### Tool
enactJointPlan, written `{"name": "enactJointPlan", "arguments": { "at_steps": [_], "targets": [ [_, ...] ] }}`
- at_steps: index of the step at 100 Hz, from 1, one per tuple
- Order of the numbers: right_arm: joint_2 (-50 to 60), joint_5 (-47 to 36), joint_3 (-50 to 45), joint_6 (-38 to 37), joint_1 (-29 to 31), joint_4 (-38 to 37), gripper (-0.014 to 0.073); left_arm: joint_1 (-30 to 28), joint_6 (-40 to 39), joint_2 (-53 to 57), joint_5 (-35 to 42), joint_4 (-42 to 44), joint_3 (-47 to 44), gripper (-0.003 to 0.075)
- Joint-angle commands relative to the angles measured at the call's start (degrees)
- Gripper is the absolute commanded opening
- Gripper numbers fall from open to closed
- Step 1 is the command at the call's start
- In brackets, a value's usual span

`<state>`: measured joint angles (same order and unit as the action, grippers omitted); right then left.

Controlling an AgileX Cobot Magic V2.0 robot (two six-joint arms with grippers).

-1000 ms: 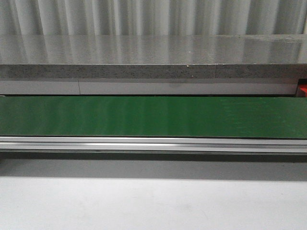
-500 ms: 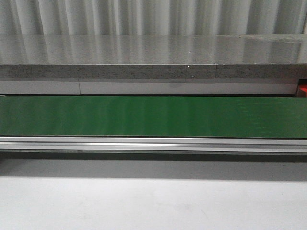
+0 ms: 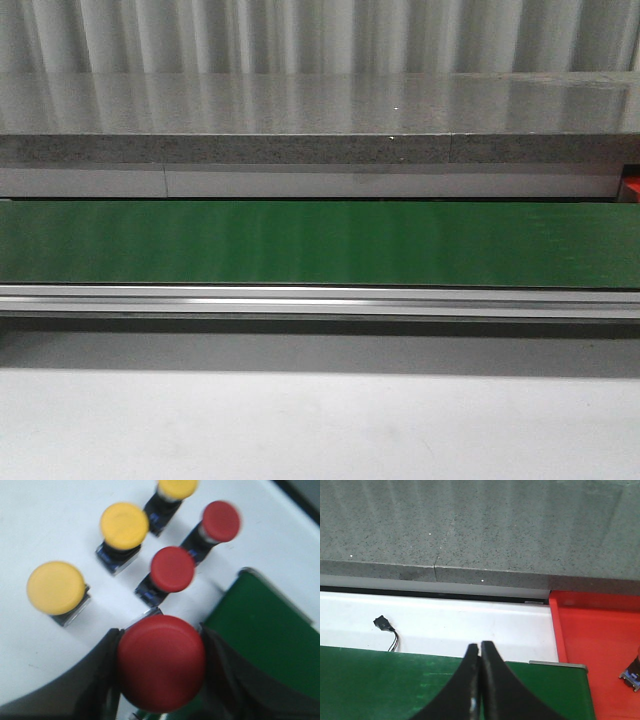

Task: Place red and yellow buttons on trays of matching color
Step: 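Grasp another red button with the left gripper and lift it, then lower the red button onto the green conveyor and open the left gripper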

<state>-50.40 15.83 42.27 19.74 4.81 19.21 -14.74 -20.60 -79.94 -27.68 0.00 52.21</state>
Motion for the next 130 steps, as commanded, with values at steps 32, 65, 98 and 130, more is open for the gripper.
{"name": "enactJointPlan", "arguments": {
  "at_steps": [32, 65, 98, 130],
  "targets": [
    [0.7, -4.0, 1.6, 0.2, 0.0, 0.0, -0.0068, 7.1, 8.9, 5.1, -10.1, 0.0, 14.0, -0.0020],
    [0.7, -4.0, 1.6, 0.2, 0.0, 0.0, -0.0068, 9.7, 10.9, -2.5, -12.5, 0.0, 15.6, -0.0020],
    [0.7, -4.0, 1.6, 0.2, 0.0, 0.0, -0.0068, 10.6, 10.9, -6.6, -12.7, -0.7, 15.6, -0.0020],
    [0.7, -4.0, 1.6, 0.2, 0.0, 0.0, -0.0068, 10.6, 10.9, -8.6, -14.0, -0.8, 15.6, -0.0020]
  ]
}}
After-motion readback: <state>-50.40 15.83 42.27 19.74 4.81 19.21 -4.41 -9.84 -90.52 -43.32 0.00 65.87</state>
